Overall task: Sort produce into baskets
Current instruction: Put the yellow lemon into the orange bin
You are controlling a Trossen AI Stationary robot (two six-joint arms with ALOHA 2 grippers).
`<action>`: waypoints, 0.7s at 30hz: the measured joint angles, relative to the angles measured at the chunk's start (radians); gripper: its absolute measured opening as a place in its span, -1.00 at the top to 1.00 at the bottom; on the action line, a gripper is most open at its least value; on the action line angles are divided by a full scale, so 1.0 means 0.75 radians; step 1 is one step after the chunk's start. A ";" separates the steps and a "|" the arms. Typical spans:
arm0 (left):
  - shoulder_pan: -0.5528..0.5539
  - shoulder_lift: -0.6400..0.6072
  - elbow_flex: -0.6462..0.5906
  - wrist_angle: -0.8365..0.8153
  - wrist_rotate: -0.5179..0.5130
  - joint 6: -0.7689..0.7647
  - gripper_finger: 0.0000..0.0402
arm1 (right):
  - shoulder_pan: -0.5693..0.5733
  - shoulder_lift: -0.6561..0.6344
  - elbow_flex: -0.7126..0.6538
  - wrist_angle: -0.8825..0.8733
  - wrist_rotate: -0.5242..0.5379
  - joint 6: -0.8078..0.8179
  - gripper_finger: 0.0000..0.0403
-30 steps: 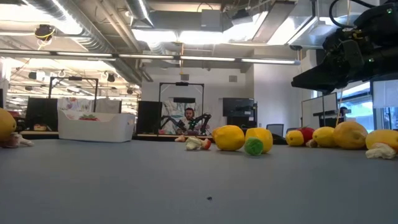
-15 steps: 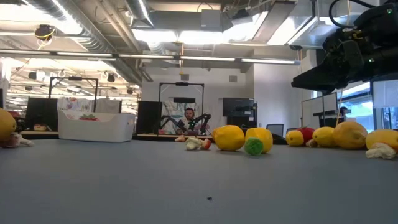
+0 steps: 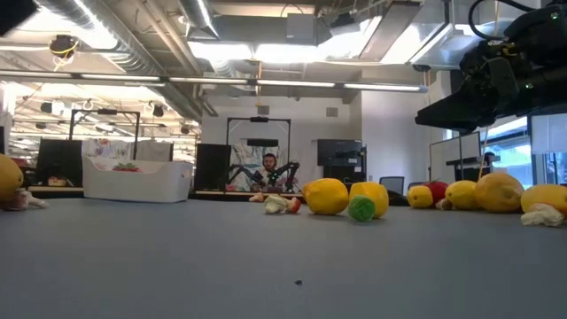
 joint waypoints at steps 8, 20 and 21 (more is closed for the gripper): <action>0.184 0.000 0.000 -0.038 -0.153 0.319 -0.34 | 0.000 0.000 0.000 -0.022 0.000 0.015 0.23; 0.281 0.001 -0.001 -0.197 -0.272 0.554 -0.44 | 0.000 0.000 -0.001 -0.077 0.000 0.015 0.23; 0.288 0.001 -0.001 -0.230 -0.279 0.551 -0.49 | 0.000 0.000 -0.001 -0.077 0.000 0.015 0.23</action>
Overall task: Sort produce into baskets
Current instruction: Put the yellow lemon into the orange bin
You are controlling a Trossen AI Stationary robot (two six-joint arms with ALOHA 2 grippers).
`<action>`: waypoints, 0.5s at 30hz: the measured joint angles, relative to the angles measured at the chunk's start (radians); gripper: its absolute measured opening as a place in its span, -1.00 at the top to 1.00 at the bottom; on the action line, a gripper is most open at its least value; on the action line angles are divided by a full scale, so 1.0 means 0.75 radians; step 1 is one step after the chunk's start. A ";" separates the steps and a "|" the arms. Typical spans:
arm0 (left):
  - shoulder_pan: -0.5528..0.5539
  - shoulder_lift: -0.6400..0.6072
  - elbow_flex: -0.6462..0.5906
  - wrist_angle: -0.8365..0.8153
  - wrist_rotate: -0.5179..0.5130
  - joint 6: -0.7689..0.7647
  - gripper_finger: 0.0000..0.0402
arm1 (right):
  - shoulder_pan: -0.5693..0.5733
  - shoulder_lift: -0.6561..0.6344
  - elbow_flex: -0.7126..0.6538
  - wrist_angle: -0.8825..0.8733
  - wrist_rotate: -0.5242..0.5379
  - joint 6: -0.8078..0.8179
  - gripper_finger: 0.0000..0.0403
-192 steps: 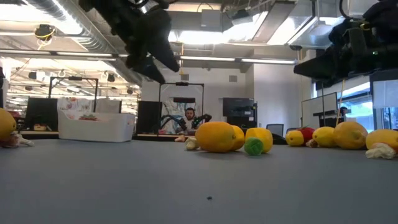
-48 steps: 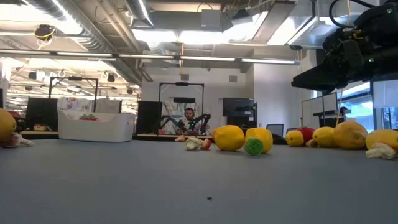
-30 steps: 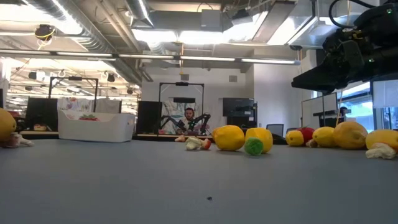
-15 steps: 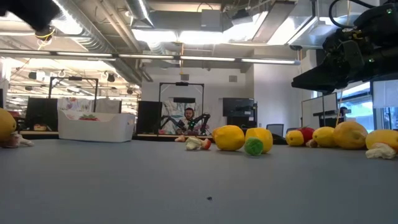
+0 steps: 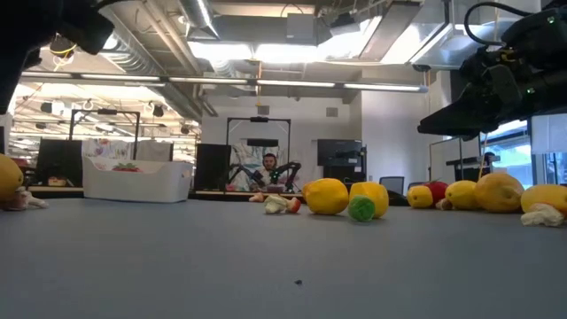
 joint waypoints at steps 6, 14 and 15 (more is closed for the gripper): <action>0.028 0.000 0.000 -0.141 -0.032 0.037 -0.87 | 0.000 0.000 0.000 0.001 0.000 0.000 0.23; 0.043 0.000 0.000 -0.173 -0.038 0.032 -0.91 | 0.000 0.000 0.000 0.001 0.000 0.000 0.23; 0.043 0.000 0.000 -0.166 -0.038 0.031 -0.90 | 0.000 0.000 0.000 0.001 0.000 0.000 0.23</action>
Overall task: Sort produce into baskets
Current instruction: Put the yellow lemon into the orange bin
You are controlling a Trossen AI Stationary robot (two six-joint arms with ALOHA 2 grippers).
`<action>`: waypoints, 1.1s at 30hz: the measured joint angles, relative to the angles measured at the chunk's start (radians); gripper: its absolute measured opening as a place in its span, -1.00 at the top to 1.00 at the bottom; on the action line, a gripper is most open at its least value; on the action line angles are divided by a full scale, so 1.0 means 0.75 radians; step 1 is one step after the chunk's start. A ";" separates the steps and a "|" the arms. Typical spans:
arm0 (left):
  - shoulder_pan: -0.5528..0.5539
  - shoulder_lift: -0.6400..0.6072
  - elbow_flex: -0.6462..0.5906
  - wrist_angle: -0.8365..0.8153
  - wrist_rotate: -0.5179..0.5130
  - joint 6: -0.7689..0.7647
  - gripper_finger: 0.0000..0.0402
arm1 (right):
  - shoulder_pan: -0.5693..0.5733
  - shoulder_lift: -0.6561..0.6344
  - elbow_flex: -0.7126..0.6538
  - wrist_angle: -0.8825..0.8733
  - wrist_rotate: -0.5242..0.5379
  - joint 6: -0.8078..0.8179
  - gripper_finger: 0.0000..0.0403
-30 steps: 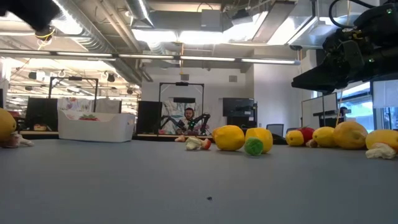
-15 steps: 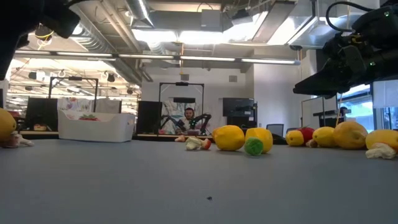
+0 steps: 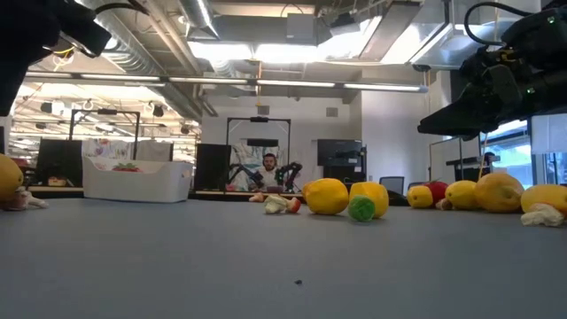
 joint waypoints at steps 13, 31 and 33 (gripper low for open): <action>0.110 0.001 -0.051 -0.048 -0.024 0.086 -0.89 | -0.001 0.000 0.000 0.001 0.000 0.000 0.23; 0.375 0.012 -0.268 0.032 0.077 0.451 -0.89 | -0.001 0.000 0.000 0.001 0.019 -0.001 0.23; 0.387 0.030 -0.269 0.037 0.075 0.475 -0.89 | -0.001 0.000 0.000 0.001 0.025 -0.001 0.23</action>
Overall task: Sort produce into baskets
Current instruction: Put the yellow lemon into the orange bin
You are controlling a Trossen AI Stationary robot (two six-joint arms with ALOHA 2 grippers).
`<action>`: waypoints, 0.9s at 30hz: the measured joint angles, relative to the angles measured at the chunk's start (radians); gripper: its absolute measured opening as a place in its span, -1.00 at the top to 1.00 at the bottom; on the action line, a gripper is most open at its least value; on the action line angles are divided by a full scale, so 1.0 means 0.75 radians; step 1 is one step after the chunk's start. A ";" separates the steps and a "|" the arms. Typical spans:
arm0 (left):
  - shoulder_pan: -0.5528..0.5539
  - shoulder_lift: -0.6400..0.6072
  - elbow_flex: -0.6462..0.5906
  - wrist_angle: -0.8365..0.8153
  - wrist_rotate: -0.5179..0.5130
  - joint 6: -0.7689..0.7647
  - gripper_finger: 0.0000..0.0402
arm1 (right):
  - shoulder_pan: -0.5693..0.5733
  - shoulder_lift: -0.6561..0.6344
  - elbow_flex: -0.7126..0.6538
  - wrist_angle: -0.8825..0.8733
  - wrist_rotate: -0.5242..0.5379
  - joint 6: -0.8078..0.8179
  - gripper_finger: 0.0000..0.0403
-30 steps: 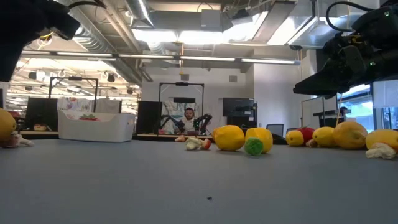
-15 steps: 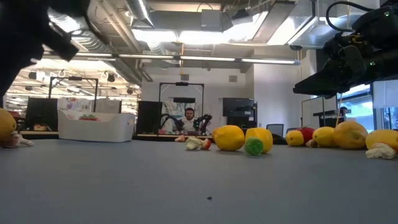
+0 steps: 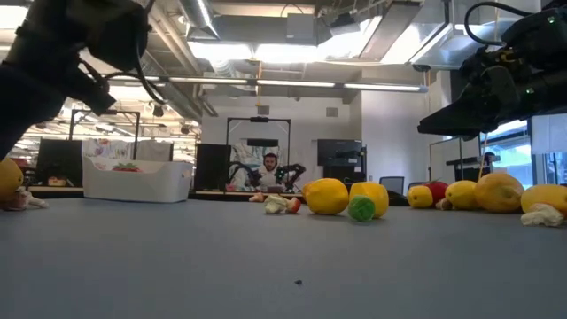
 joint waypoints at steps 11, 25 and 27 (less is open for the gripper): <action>0.047 0.204 -0.002 0.006 0.034 0.152 -0.78 | 0.001 0.003 0.000 -0.029 0.000 -0.001 0.23; 0.048 0.465 -0.002 0.015 0.093 0.339 -0.77 | 0.000 0.003 0.000 -0.028 0.000 -0.001 0.23; 0.048 0.496 -0.003 0.014 0.093 0.356 -0.77 | 0.000 0.003 0.000 -0.028 0.000 -0.001 0.23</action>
